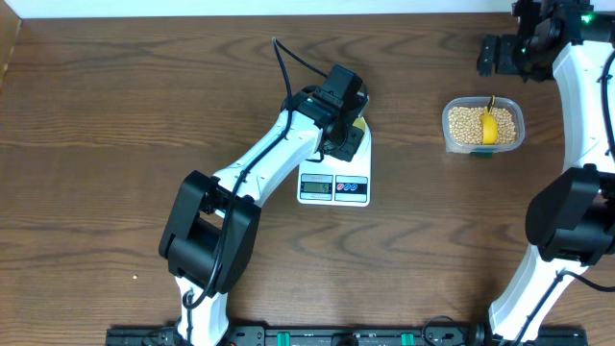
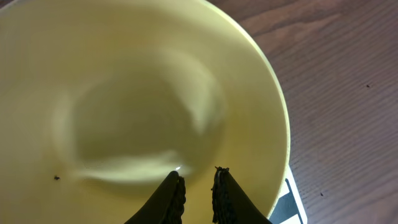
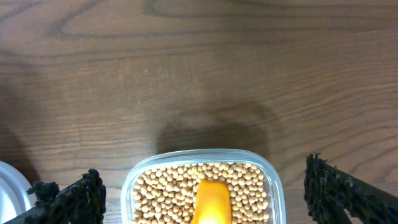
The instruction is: Scoop item into bowl and weigh 50g on scale
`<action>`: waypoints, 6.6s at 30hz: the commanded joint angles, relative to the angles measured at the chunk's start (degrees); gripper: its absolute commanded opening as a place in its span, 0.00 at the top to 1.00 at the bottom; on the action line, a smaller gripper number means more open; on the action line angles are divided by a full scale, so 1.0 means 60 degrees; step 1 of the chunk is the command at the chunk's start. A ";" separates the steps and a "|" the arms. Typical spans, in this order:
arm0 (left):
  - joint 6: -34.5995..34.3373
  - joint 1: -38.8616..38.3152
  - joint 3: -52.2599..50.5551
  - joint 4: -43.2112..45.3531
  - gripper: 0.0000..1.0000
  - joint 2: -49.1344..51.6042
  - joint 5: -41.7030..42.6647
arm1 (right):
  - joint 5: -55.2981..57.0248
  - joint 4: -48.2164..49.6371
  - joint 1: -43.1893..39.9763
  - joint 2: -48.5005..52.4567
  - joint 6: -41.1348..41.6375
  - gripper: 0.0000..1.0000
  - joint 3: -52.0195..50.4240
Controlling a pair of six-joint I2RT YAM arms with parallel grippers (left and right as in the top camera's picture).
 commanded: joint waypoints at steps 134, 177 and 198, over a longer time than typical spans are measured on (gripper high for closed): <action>0.9431 0.1104 -0.5643 0.1687 0.02 -0.1996 0.0521 | -0.0055 -0.0018 -0.0007 0.0040 -0.0044 0.01 0.0131; 0.9420 0.1111 -0.5643 0.1745 0.02 -0.1621 0.1042 | -0.0055 -0.0018 -0.0007 0.0040 -0.0044 0.01 0.0131; 0.9420 0.1111 -0.5643 0.1727 0.03 -0.1621 0.1009 | -0.0055 -0.0018 -0.0007 0.0040 -0.0044 0.01 0.0131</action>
